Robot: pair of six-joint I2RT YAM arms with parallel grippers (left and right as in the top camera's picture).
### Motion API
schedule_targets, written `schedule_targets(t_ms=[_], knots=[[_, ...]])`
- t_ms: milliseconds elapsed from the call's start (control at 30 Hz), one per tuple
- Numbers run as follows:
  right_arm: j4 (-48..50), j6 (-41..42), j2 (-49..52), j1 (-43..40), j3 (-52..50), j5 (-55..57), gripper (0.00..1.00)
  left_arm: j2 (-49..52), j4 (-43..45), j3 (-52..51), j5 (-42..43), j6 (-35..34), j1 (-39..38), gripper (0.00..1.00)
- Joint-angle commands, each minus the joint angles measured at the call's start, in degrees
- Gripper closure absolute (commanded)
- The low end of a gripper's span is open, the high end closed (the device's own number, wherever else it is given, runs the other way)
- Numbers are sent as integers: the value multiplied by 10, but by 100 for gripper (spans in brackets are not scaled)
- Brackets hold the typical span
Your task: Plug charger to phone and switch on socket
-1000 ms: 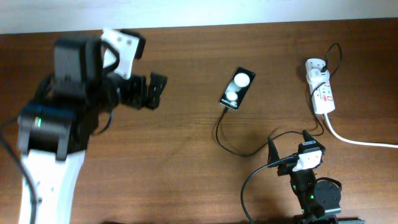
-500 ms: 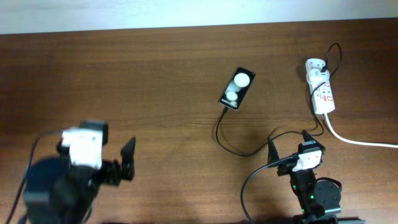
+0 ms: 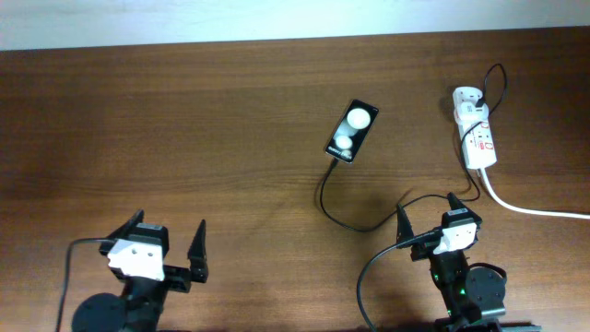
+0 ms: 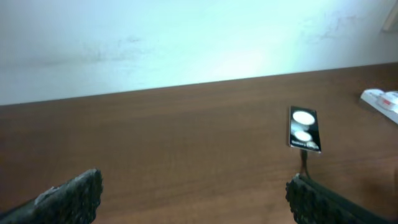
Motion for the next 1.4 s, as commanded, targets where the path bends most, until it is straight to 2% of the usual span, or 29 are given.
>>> schedule_targets(t_ms=[0, 300, 733, 1367], knots=[[-3, -4, -6, -2, -3, -3, 1, -44, 35, -61, -7, 7, 4, 1], [-3, -4, -6, -2, -3, -3, 1, -134, 115, -178, -7, 7, 4, 1], [-3, -4, -6, -2, -3, -3, 1, -133, 230, -279, -7, 7, 4, 1], [-3, -4, -6, -2, -3, -3, 1, -133, 253, -318, -16, 8, 4, 1]])
